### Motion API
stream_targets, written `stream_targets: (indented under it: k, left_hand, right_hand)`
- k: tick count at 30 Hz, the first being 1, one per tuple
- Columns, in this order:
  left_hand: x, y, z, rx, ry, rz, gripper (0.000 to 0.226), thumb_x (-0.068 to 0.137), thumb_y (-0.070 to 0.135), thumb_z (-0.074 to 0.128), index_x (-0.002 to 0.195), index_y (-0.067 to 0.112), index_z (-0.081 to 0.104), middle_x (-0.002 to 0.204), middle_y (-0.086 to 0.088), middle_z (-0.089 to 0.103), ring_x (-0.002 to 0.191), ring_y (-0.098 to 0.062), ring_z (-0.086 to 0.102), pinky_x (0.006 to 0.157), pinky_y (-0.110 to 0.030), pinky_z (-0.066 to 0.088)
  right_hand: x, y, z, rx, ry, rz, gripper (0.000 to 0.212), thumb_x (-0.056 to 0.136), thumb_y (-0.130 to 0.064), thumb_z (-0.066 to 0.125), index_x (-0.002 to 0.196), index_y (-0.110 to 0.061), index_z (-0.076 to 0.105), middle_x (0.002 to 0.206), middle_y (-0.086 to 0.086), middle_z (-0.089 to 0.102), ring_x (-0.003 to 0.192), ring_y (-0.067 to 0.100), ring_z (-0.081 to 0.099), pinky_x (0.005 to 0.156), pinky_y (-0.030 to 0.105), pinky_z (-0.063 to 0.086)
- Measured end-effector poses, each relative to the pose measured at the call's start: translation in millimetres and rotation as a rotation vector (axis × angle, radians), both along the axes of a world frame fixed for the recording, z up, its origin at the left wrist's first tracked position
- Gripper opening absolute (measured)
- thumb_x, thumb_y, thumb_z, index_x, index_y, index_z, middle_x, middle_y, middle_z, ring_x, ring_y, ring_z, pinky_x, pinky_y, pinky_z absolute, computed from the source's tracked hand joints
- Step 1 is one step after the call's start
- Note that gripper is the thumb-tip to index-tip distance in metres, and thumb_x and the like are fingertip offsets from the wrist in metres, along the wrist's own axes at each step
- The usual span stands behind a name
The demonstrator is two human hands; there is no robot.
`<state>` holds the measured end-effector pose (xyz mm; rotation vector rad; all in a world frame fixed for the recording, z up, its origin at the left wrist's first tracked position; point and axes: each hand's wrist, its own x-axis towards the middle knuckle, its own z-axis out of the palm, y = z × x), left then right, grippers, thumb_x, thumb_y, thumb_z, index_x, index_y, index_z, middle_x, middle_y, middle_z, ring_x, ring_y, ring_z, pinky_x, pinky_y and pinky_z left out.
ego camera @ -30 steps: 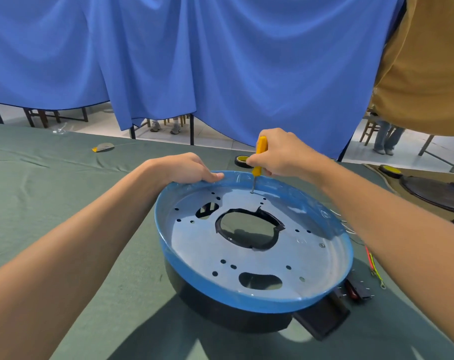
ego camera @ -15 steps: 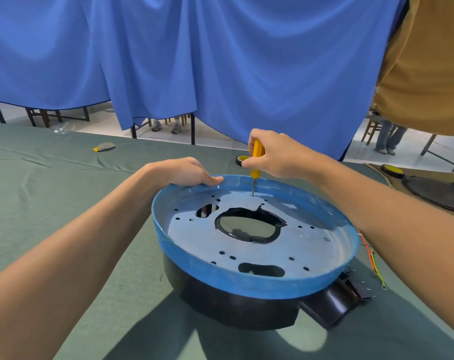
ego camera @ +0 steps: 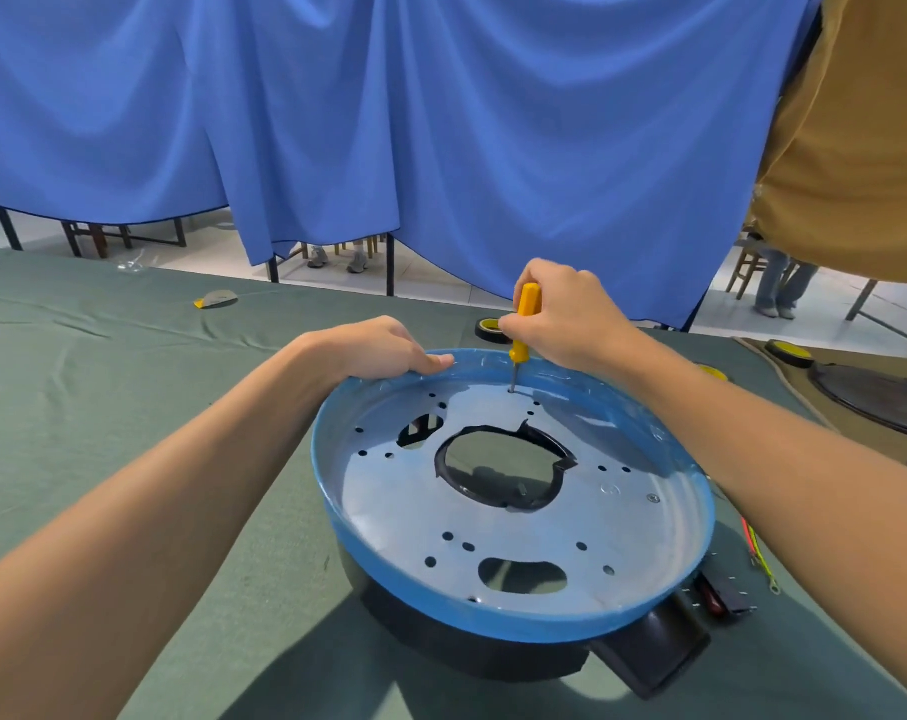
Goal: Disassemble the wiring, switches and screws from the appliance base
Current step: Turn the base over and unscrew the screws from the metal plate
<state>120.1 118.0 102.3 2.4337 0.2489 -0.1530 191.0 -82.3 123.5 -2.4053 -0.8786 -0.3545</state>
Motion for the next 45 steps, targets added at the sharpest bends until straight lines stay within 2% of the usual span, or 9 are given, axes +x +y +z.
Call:
stream_targets:
  k: [6, 12, 14, 17, 21, 27, 31, 39, 45]
  left_hand:
    - [-2.2, 8.4, -3.3, -0.053, -0.014, 0.031, 0.039, 0.085, 0.058, 0.062, 0.083, 0.023, 0.078, 0.069, 0.007, 0.073, 0.064, -0.011, 0.068, 0.058, -0.026, 0.047]
    - [-4.6, 31.1, -20.3, -0.111, -0.034, 0.116, 0.037, 0.085, 0.056, 0.064, 0.081, 0.022, 0.078, 0.068, 0.005, 0.074, 0.057, -0.011, 0.07, 0.051, -0.021, 0.049]
    - [-6.9, 43.9, -24.4, -0.136, -0.066, 0.168, 0.038, 0.084, 0.056, 0.065, 0.081, 0.02, 0.077, 0.065, 0.004, 0.073, 0.054, -0.011, 0.069, 0.049, -0.021, 0.048]
    - [-13.7, 64.8, -26.8, -0.167, -0.097, 0.195, 0.04, 0.083, 0.055, 0.066, 0.082, 0.017, 0.078, 0.069, 0.001, 0.074, 0.057, -0.014, 0.066, 0.056, -0.025, 0.049]
    - [-24.0, 81.4, -21.5, -0.154, -0.089, 0.193, 0.038, 0.079, 0.058, 0.065, 0.077, 0.023, 0.079, 0.072, 0.003, 0.075, 0.058, -0.011, 0.068, 0.056, -0.024, 0.048]
    - [-25.0, 82.1, -24.9, -0.15, -0.05, 0.233, 0.035, 0.082, 0.056, 0.066, 0.079, 0.024, 0.078, 0.072, 0.001, 0.075, 0.058, -0.014, 0.071, 0.05, -0.022, 0.05]
    - [-25.2, 80.2, -30.3, -0.147, -0.039, 0.261, 0.036, 0.082, 0.056, 0.067, 0.07, 0.024, 0.078, 0.069, 0.002, 0.074, 0.055, -0.014, 0.07, 0.044, -0.02, 0.048]
    - [-25.1, 76.6, -30.5, -0.154, -0.036, 0.288, 0.035, 0.083, 0.055, 0.066, 0.079, 0.022, 0.077, 0.067, 0.004, 0.074, 0.053, -0.013, 0.069, 0.044, -0.02, 0.048]
    - [-25.2, 73.2, -34.3, -0.175, -0.023, 0.303, 0.036, 0.085, 0.052, 0.065, 0.085, 0.018, 0.077, 0.07, 0.001, 0.075, 0.063, -0.019, 0.07, 0.051, -0.025, 0.049]
  right_hand:
    - [-11.9, 2.5, 21.8, 0.272, -0.138, -0.055, 0.018, 0.085, -0.022, 0.063, 0.079, -0.009, 0.052, 0.067, 0.003, 0.053, 0.072, 0.024, 0.049, 0.061, 0.032, 0.04]
    - [-3.7, -15.7, 48.1, 0.491, -0.171, -0.187, 0.022, 0.091, -0.021, 0.051, 0.073, -0.015, 0.039, 0.067, 0.007, 0.056, 0.046, -0.008, 0.057, 0.044, 0.01, 0.037]
    - [2.5, -26.0, 46.2, 0.53, -0.103, -0.247, 0.022, 0.094, -0.022, 0.045, 0.075, -0.018, 0.034, 0.077, 0.011, 0.055, 0.048, 0.001, 0.058, 0.044, 0.011, 0.039]
    - [13.3, -38.9, 38.8, 0.582, 0.127, -0.278, 0.012, 0.096, -0.017, 0.039, 0.085, -0.013, 0.035, 0.083, 0.01, 0.048, 0.058, 0.021, 0.061, 0.058, 0.033, 0.055]
    - [16.0, -48.7, 11.5, 0.14, 0.333, -0.109, 0.023, 0.095, -0.016, 0.051, 0.076, -0.002, 0.051, 0.068, 0.017, 0.054, 0.051, 0.023, 0.043, 0.047, 0.026, 0.034]
    - [-7.4, -43.1, -36.3, -0.531, 0.531, 0.026, 0.007, 0.083, -0.02, 0.071, 0.082, -0.013, 0.068, 0.062, -0.003, 0.064, 0.045, 0.01, 0.041, 0.04, 0.019, 0.035]
    - [-19.0, -33.2, -55.3, -0.481, 0.583, 0.062, 0.019, 0.079, -0.006, 0.063, 0.063, -0.016, 0.059, 0.042, -0.011, 0.05, 0.038, 0.009, 0.032, 0.037, 0.018, 0.029]
    - [-23.3, -26.7, -65.2, -0.432, 0.594, 0.037, 0.034, 0.079, 0.001, 0.055, 0.056, -0.025, 0.052, 0.035, -0.013, 0.044, 0.042, 0.01, 0.037, 0.039, 0.018, 0.037]
    - [-22.2, -29.0, -66.3, -0.402, 0.684, -0.017, 0.022, 0.08, -0.001, 0.052, 0.063, -0.013, 0.058, 0.038, -0.01, 0.05, 0.03, 0.002, 0.039, 0.04, 0.017, 0.034]
